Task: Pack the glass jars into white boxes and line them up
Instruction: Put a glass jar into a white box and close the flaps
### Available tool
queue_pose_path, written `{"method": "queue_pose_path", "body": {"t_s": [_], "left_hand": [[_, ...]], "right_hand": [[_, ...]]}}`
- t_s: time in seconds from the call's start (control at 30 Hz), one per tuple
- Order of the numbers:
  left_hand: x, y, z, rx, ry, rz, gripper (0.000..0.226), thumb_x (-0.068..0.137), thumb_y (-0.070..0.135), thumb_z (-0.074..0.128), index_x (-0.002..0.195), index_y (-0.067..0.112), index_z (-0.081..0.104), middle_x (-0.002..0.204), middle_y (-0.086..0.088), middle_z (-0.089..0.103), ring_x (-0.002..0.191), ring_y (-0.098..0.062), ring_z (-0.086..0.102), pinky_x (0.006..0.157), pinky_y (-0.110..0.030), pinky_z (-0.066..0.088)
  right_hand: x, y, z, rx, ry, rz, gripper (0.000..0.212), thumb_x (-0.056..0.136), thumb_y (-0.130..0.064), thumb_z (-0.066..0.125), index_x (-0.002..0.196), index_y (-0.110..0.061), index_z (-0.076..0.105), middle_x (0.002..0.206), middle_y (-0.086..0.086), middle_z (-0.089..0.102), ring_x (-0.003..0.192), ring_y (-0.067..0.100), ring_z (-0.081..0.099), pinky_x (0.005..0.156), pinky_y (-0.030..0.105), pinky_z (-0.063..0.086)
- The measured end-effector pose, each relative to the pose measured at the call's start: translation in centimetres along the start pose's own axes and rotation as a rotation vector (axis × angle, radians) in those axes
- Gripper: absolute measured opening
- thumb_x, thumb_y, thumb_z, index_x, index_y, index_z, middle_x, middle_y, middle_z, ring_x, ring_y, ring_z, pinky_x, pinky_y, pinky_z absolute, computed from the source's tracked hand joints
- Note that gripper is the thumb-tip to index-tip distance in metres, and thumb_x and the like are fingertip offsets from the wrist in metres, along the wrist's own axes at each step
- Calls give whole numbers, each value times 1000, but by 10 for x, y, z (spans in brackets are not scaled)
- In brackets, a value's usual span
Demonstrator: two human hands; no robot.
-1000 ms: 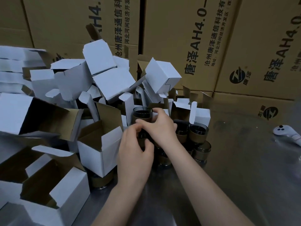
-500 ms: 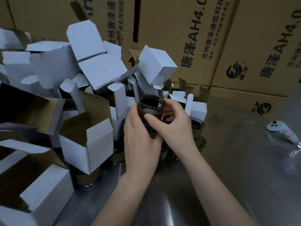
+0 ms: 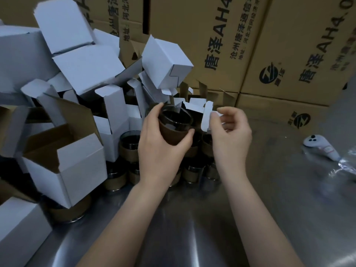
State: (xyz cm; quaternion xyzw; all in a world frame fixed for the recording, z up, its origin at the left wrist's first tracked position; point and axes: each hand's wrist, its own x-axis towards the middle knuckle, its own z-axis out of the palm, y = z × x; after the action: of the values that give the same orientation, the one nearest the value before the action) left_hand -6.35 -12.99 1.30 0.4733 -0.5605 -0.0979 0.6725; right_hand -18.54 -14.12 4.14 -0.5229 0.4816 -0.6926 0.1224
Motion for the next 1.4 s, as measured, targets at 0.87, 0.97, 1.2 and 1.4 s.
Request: {"method": "queue_pose_path", "body": {"t_s": [0.87, 0.97, 1.2, 1.4], "left_hand": [[-8, -15, -29, -134, -115, 101, 63, 69, 55, 72, 124, 46, 42, 110, 35, 53, 109, 18, 50, 87, 2, 37], [-8, -14, -32, -161, -118, 80, 64, 69, 56, 71, 125, 42, 45, 111, 33, 54, 109, 13, 52, 87, -1, 40], [-10, -8, -41, -299, -165, 113, 54, 73, 50, 69, 120, 33, 49, 108, 37, 56, 106, 10, 57, 80, -4, 45], [-13, -5, -59, -543, -286, 34, 45, 76, 56, 65, 112, 31, 55, 110, 12, 65, 109, -14, 62, 90, -38, 53]], "right_hand": [[30, 12, 15, -406, 277, -371, 16, 94, -9, 57, 90, 1, 68, 84, 14, 66, 72, 16, 55, 66, 3, 35], [35, 0, 8, -400, 346, -433, 17, 94, -10, 56, 92, 2, 69, 86, 16, 67, 76, 15, 54, 70, 1, 33], [41, -31, -36, -311, 480, -688, 15, 94, -13, 62, 94, -1, 72, 85, 8, 65, 77, -4, 53, 73, 6, 35], [20, -48, -57, -241, 74, -642, 8, 94, -20, 63, 96, -28, 65, 89, -1, 63, 77, 28, 62, 67, 47, 51]]}}
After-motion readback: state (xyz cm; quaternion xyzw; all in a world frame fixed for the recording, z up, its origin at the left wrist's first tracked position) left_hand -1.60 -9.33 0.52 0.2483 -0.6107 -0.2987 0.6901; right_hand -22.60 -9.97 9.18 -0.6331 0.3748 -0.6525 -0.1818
